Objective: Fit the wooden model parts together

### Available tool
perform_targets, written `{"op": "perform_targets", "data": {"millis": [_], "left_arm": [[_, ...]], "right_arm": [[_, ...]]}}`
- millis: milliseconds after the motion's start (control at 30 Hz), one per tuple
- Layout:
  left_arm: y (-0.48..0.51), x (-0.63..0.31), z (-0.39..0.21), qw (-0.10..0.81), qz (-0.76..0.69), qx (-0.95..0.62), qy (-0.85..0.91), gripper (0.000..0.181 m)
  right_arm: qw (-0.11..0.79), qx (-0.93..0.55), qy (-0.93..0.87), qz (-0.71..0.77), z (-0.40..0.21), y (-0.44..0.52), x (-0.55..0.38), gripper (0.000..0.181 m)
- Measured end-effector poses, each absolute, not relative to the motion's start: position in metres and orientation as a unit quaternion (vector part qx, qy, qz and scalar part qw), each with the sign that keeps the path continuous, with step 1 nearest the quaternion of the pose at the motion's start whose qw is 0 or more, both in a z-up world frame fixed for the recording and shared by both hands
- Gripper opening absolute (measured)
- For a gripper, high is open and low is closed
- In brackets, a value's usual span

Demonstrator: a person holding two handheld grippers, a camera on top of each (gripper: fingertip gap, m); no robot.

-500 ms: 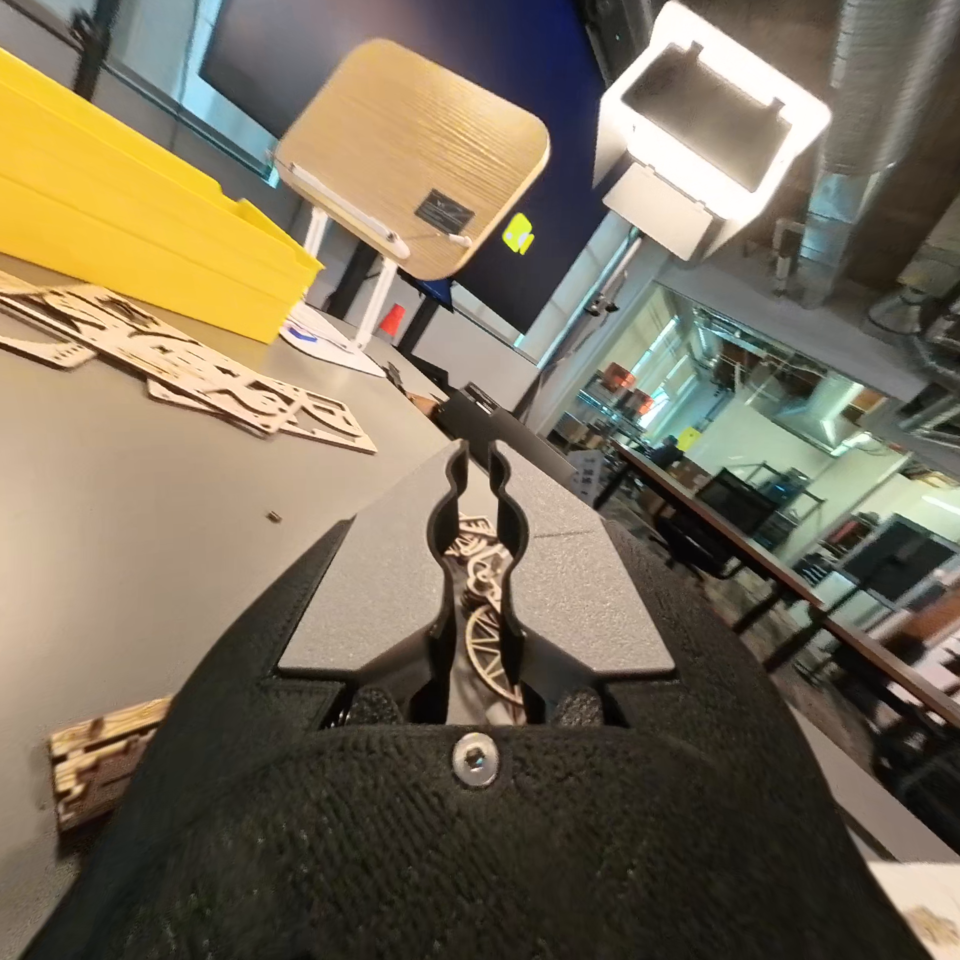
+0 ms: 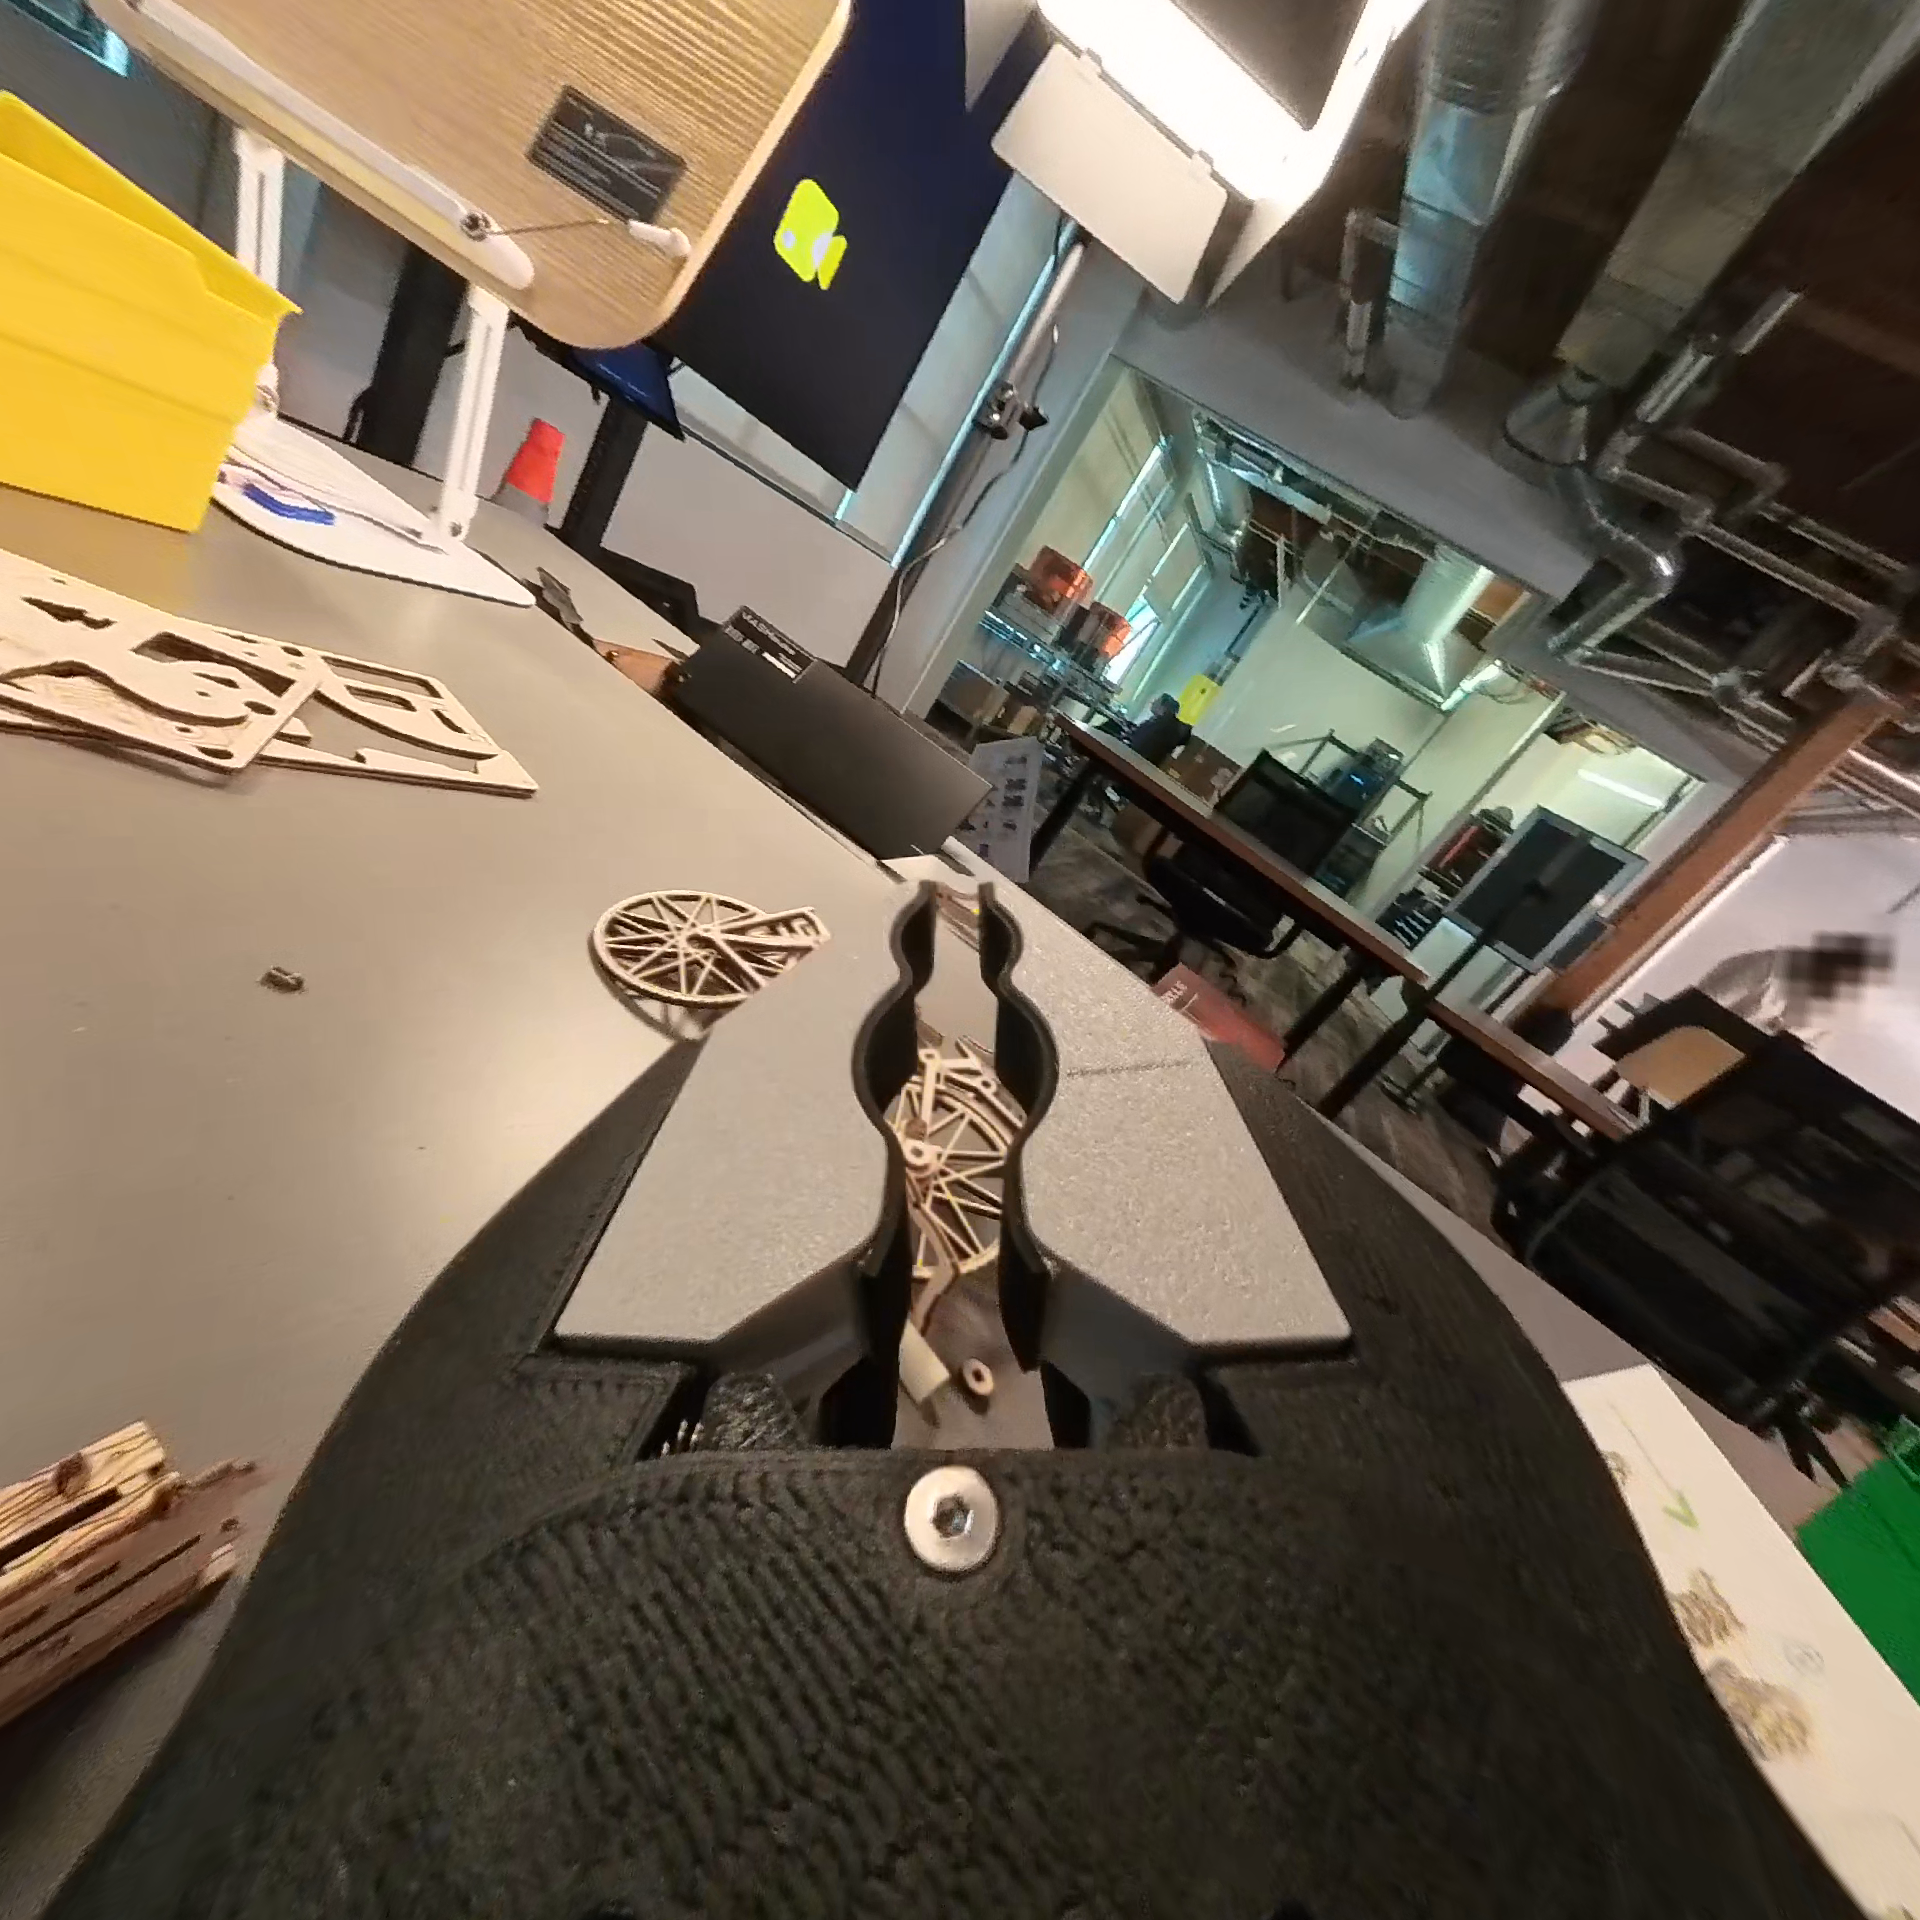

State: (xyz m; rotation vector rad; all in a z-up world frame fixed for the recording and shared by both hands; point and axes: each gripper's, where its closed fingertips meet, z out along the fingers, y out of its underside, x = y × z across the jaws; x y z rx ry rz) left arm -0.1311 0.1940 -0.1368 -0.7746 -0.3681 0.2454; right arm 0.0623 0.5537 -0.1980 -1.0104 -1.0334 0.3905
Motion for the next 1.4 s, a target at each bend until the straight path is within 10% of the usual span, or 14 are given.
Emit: {"op": "perform_targets", "data": {"millis": [1033, 1400], "left_arm": [[0.148, -0.146, -0.136, 0.937, 0.080, -0.249, -0.230, 0.031], [0.156, -0.145, -0.136, 0.937, 0.059, -0.264, -0.220, 0.031]], "right_arm": [[0.738, -0.423, -0.501, 0.159, -0.191, 0.537, 0.055, 0.004], [0.228, -0.273, -0.886, 0.297, -0.270, 0.333, -0.069, 0.020]]}}
